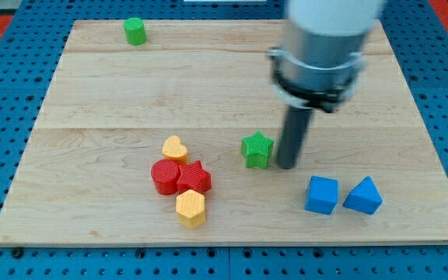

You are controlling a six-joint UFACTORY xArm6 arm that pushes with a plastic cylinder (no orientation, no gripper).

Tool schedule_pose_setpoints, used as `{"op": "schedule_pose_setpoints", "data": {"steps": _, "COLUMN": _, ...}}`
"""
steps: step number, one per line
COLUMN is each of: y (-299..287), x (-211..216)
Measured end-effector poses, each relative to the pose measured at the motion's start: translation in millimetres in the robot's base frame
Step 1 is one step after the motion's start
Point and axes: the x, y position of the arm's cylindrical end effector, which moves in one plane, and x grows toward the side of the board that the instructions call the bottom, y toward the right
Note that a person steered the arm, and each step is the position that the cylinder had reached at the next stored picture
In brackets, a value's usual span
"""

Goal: Push the green star diagonally to the red star

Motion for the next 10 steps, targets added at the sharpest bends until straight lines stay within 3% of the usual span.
{"op": "schedule_pose_setpoints", "data": {"steps": 2, "y": -90.7, "x": -19.5}}
{"op": "schedule_pose_setpoints", "data": {"steps": 3, "y": -157.0, "x": -73.5}}
{"op": "schedule_pose_setpoints", "data": {"steps": 4, "y": -165.2, "x": -111.7}}
{"op": "schedule_pose_setpoints", "data": {"steps": 6, "y": -95.0, "x": -42.0}}
{"op": "schedule_pose_setpoints", "data": {"steps": 8, "y": -25.9, "x": -3.4}}
{"op": "schedule_pose_setpoints", "data": {"steps": 9, "y": 15.2, "x": -4.0}}
{"op": "schedule_pose_setpoints", "data": {"steps": 10, "y": -5.1, "x": -36.6}}
